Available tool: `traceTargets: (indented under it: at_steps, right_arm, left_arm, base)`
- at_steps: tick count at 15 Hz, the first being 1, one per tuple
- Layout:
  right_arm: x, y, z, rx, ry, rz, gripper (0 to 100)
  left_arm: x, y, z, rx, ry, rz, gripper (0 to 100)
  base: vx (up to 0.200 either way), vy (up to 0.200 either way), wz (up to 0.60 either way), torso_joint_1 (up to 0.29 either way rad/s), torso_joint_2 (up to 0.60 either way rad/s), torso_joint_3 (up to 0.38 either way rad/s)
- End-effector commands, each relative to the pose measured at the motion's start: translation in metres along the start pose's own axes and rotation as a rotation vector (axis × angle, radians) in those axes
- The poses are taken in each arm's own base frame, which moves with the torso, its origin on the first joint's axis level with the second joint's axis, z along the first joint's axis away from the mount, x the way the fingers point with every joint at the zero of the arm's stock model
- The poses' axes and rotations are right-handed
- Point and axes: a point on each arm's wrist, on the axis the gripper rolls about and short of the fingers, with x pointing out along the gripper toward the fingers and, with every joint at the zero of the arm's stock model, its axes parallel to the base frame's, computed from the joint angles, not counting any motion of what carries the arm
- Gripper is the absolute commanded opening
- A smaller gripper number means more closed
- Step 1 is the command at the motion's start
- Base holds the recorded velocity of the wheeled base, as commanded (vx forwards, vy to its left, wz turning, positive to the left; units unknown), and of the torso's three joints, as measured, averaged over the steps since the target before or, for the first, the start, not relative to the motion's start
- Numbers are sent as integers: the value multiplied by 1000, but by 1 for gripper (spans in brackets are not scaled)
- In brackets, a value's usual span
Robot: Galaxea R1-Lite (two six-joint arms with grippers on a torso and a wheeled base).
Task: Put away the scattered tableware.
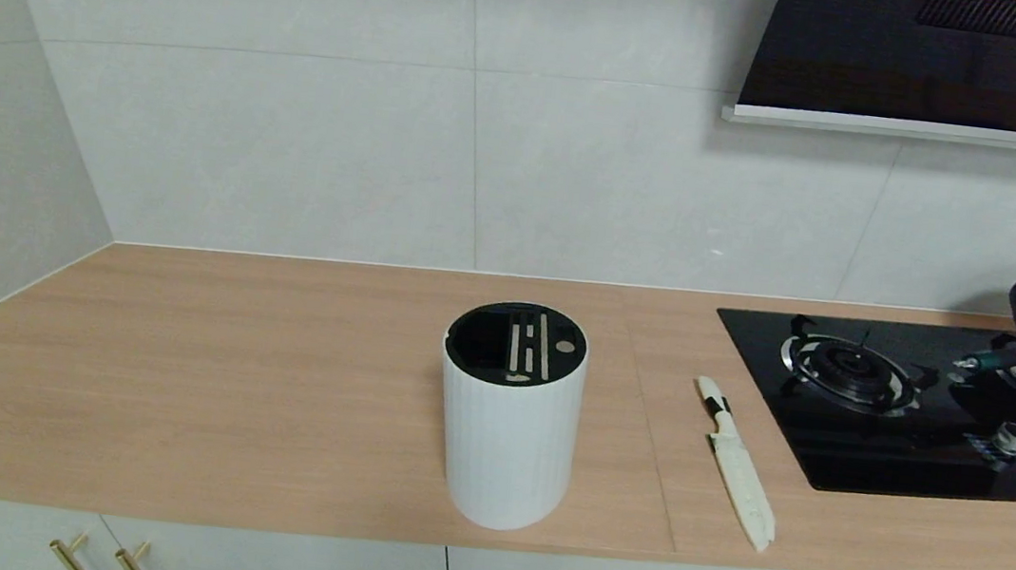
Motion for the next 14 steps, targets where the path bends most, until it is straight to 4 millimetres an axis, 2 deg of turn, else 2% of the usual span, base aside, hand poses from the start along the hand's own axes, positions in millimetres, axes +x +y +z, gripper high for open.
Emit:
traceTargets:
  at_steps: [1,7,14]
  right_arm:
    - [0,0,0,-1,2,0,100]
    - [0,0,0,-1,2,0,100]
    - [0,0,0,-4,1,2,100]
  left_arm:
    - [0,0,0,0,0,1,100]
    - [0,0,0,1,0,1,100]
    - [0,0,0,0,2,-1,100]
  base:
    - [0,0,0,281,-593,-320]
    - [0,0,0,225,-454,-242]
    - [0,0,0,16,-36,-17]
